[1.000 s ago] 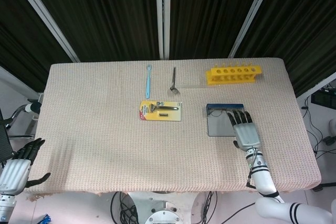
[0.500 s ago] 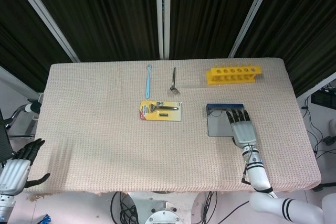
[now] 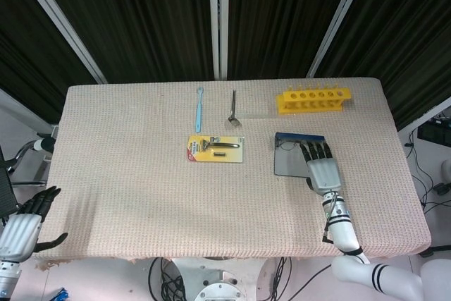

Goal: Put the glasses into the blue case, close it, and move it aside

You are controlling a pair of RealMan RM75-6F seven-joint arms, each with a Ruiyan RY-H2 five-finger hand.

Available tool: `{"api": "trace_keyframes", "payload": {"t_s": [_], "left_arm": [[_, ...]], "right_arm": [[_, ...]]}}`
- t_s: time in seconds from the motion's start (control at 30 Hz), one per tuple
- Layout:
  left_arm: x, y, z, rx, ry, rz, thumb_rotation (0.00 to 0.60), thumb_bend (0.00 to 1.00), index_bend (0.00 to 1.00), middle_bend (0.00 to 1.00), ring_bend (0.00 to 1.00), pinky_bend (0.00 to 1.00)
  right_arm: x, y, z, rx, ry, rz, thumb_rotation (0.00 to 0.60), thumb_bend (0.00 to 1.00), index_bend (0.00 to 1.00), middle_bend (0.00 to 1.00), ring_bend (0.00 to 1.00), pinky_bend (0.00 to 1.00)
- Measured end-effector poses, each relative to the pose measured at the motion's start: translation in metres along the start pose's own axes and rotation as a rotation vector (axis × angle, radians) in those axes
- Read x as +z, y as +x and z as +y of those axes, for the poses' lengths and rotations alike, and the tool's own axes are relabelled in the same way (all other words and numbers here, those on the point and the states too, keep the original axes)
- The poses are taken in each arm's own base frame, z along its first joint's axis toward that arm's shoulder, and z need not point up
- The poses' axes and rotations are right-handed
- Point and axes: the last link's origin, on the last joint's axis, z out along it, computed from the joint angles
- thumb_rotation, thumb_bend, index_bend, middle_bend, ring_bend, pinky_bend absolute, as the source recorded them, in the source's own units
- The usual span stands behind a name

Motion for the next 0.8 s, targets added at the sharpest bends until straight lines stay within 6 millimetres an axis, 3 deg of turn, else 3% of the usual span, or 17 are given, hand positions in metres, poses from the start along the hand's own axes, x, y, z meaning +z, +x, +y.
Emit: {"api": "trace_keyframes", "payload": {"t_s": [0.23, 0.47, 0.6, 0.8], "left_arm": [[0.001, -0.001, -0.001, 0.001, 0.007, -0.005, 0.564, 0.16, 0.05, 0.05, 0.08, 0.20], [0.003, -0.002, -0.001, 0.003, 0.008, -0.010, 0.565, 0.16, 0.05, 0.05, 0.08, 0.20], [0.004, -0.002, -0.001, 0.002, 0.007, -0.012, 0.563, 0.16, 0.05, 0.05, 0.08, 0.20], [0.004, -0.001, -0.002, 0.002, 0.009, -0.013, 0.566, 0.16, 0.05, 0.05, 0.08, 0.20]], "right_arm": [[0.008, -0.004, 0.001, 0.026, 0.005, 0.055, 0.600, 0.46, 0.00, 0.00, 0.00, 0.00], [0.018, -0.003, 0.000, 0.052, -0.004, 0.074, 0.600, 0.48, 0.03, 0.00, 0.00, 0.00], [0.024, -0.002, -0.004, 0.063, 0.000, 0.064, 0.600, 0.48, 0.11, 0.00, 0.00, 0.00], [0.027, -0.004, -0.006, 0.050, 0.003, 0.055, 0.600, 0.47, 0.38, 0.00, 0.00, 0.00]]}}
